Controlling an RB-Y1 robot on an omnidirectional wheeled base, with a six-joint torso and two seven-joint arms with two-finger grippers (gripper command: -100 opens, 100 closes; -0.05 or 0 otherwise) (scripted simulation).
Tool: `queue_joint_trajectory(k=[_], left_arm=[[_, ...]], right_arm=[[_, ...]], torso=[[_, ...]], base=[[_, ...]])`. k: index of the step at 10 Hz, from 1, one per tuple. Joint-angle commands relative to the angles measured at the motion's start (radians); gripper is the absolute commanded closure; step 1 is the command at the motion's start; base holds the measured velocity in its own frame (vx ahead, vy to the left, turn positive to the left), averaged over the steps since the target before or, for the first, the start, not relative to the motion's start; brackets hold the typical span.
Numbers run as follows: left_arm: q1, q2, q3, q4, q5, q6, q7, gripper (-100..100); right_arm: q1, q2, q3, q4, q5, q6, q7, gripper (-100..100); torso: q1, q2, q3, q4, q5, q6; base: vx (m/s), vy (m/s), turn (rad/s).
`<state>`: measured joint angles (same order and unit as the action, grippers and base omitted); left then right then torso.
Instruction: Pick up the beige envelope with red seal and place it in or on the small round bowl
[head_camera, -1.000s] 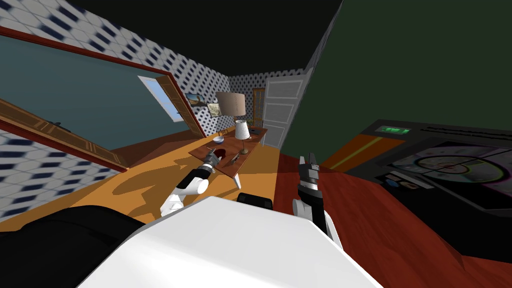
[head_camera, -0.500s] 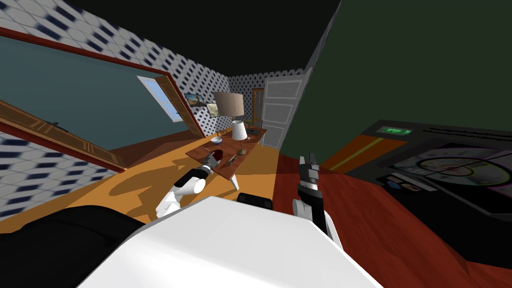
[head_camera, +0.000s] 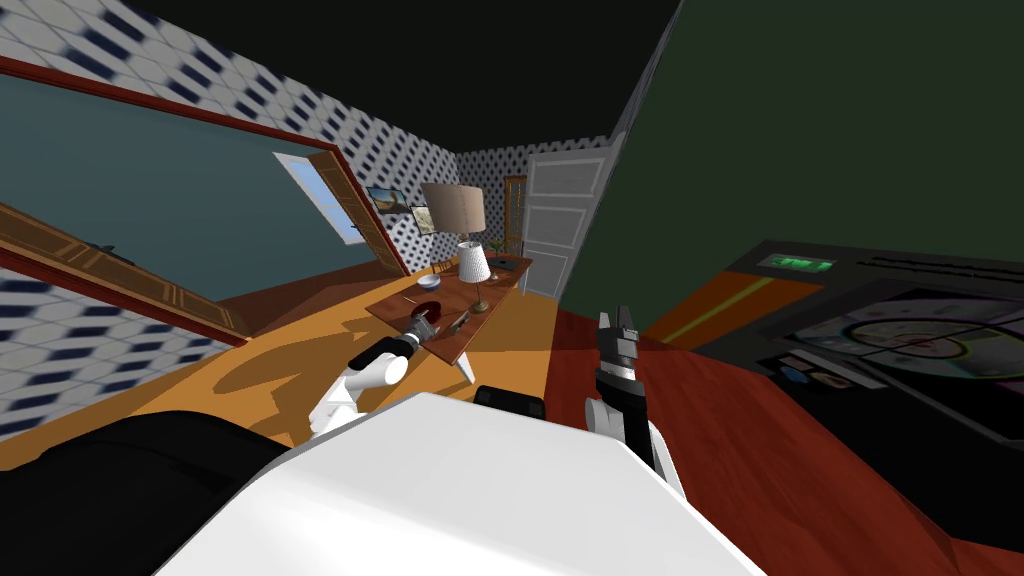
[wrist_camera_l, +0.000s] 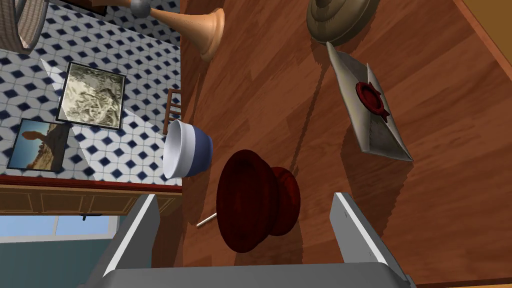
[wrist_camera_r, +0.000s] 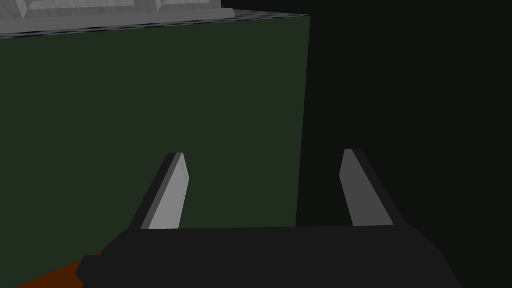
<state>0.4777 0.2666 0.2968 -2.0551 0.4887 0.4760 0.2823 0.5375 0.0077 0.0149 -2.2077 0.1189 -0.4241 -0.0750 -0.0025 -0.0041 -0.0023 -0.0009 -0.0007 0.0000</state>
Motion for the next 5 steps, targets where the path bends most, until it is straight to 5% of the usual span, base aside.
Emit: queue_joint_trajectory(k=[1,5], left_arm=[[0.001,0.007,0.008,0.007,0.012,0.048,0.015,-100],[-0.013,0.023,0.036,0.049,0.043,0.17,0.068,-100]], right_arm=[[0.0,0.0,0.0,0.0,0.0,0.0,0.0,0],[0.0,0.0,0.0,0.0,0.0,0.0,0.0,0]], torso=[[0.0,0.0,0.0,0.0,0.0,0.0],[0.0,-0.002,-0.001,0.0,0.0,0.0]], base=[[0.071,-0.044,0.015],[0.085,-0.047,0.02]])
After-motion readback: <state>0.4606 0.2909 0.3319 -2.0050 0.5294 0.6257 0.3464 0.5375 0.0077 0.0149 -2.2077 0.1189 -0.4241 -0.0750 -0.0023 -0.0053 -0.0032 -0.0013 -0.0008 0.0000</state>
